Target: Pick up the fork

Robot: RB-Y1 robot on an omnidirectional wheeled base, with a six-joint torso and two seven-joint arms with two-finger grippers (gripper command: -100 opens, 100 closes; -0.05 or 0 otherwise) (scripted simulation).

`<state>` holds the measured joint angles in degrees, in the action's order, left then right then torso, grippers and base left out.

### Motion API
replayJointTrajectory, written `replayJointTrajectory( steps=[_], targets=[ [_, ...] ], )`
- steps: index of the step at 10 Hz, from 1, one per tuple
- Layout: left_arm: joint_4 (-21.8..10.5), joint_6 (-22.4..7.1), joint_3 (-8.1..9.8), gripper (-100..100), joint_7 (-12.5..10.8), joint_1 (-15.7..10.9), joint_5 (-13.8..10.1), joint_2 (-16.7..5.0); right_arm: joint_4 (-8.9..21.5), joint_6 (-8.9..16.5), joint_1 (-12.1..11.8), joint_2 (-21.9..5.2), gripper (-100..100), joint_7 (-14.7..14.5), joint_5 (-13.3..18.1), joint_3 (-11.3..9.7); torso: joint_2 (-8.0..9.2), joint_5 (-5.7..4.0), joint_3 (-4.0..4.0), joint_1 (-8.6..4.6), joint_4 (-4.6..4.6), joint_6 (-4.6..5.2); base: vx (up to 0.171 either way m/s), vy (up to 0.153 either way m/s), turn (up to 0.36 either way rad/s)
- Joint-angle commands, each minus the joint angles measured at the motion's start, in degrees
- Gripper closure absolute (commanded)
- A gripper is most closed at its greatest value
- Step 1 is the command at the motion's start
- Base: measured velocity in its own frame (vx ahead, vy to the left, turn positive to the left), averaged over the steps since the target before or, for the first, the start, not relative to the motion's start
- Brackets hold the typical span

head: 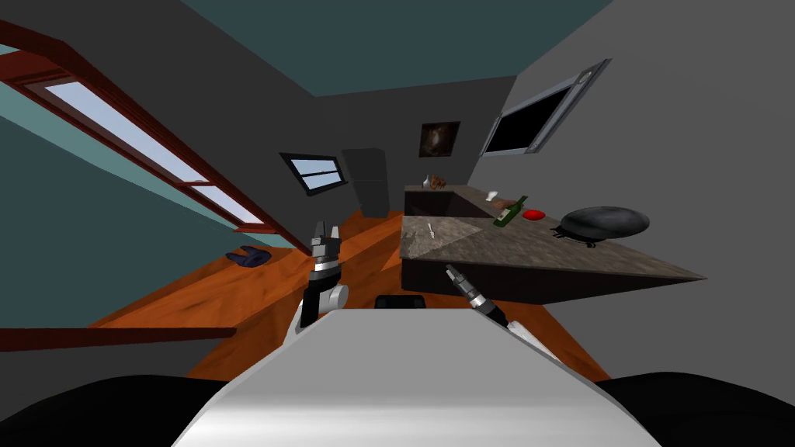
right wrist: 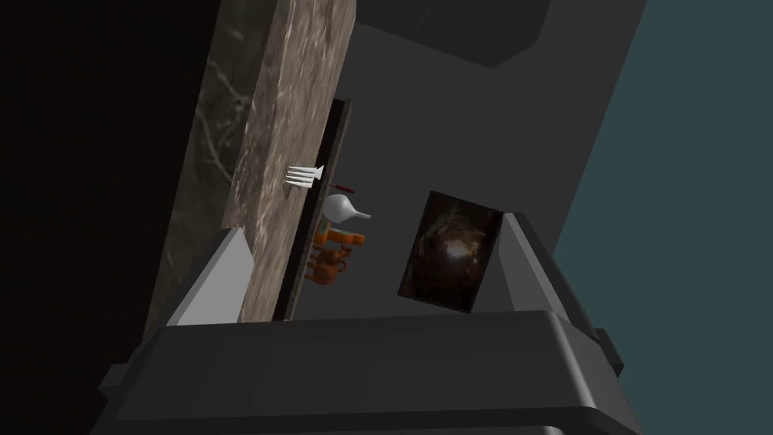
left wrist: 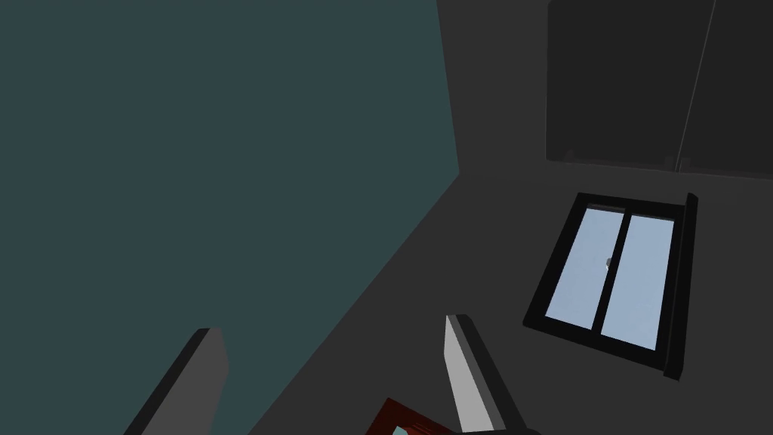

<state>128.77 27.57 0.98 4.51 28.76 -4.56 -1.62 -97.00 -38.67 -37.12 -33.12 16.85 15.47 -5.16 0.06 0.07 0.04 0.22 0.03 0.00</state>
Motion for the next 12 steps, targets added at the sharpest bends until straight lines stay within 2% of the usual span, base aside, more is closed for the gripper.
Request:
replayJointTrajectory(
  steps=[1,2,3,4,5,6,7,8,9,10,11,12],
  targets=[
    [0.0,0.0,0.0,0,0.0,0.0,0.0,0.0,2.9,-1.5,-1.3,-2.9,-100,1.0,2.1,0.1,0.0,0.0,0.0,0.0,0.0,0.0,-0.017,0.075,0.044],
    [0.0,0.0,0.0,0,0.0,0.0,0.0,0.0,3.9,-1.5,-1.3,-3.0,-100,1.0,2.1,0.1,0.03,0.0,0.01,0.02,0.0,0.01,-0.016,0.09,0.012],
    [0.0,0.0,0.0,0,0.0,0.0,0.0,0.0,6.7,-2.4,-2.5,-5.3,-100,2.1,4.1,0.1,0.02,0.0,0.01,0.07,0.0,0.0,-0.031,0.129,0.039],
    [0.0,0.0,-0.01,0,0.0,0.0,0.0,0.0,7.0,-2.4,-2.5,-5.9,-100,2.1,4.1,0.1,0.07,0.04,0.03,0.19,0.01,0.0,-0.02,0.125,0.008],
    [0.0,0.0,0.0,0,0.0,0.0,0.0,0.0,8.7,-3.2,-3.8,-8.2,-100,3.1,6.1,0.1,0.04,0.04,0.03,0.22,0.01,0.01,-0.004,0.156,0.033],
    [0.0,0.0,-0.01,0,0.0,0.0,0.0,0.0,10.1,-3.2,-3.8,-8.8,-100,3.1,6.1,0.1,0.01,0.06,0.01,0.32,0.0,0.01,0.003,0.125,0.007],
    [0.0,0.0,0.0,0,0.0,0.0,0.0,0.0,11.9,-4.0,-5.1,-10.8,-100,4.2,8.1,0.1,-0.03,0.06,-0.01,0.23,0.0,0.0,0.0,0.119,0.039],
    [0.0,0.0,-0.01,0,0.0,0.0,0.0,0.0,13.2,-4.0,-5.1,-11.7,-100,4.2,8.1,0.1,-0.03,0.04,-0.02,0.2,-0.01,0.0,-0.007,0.111,0.017],
    [0.0,0.0,0.0,0,0.0,0.0,0.0,0.0,15.5,-4.7,-6.3,-13.6,-100,5.2,10.0,0.2,-0.02,0.04,-0.01,0.16,0.0,0.0,0.012,0.15,0.045],
    [0.0,0.0,-0.01,0,0.0,0.0,0.0,0.0,16.3,-4.7,-6.3,-14.5,-100,5.2,10.0,0.2,-0.06,0.06,-0.03,0.29,-0.01,0.0,0.004,0.124,0.013],
    [0.0,0.0,0.0,0,0.0,0.0,0.0,0.0,17.8,-5.4,-7.6,-16.4,-100,6.2,11.9,0.3,-0.04,0.06,-0.02,0.21,-0.01,0.01,0.022,0.125,0.044],
    [0.0,0.0,0.0,0,0.0,0.0,0.0,0.0,19.2,-5.4,-7.6,-17.3,-100,6.2,11.9,0.3,-0.1,0.05,-0.06,0.21,-0.02,-0.01,0.024,0.102,0.021]
  ],
)
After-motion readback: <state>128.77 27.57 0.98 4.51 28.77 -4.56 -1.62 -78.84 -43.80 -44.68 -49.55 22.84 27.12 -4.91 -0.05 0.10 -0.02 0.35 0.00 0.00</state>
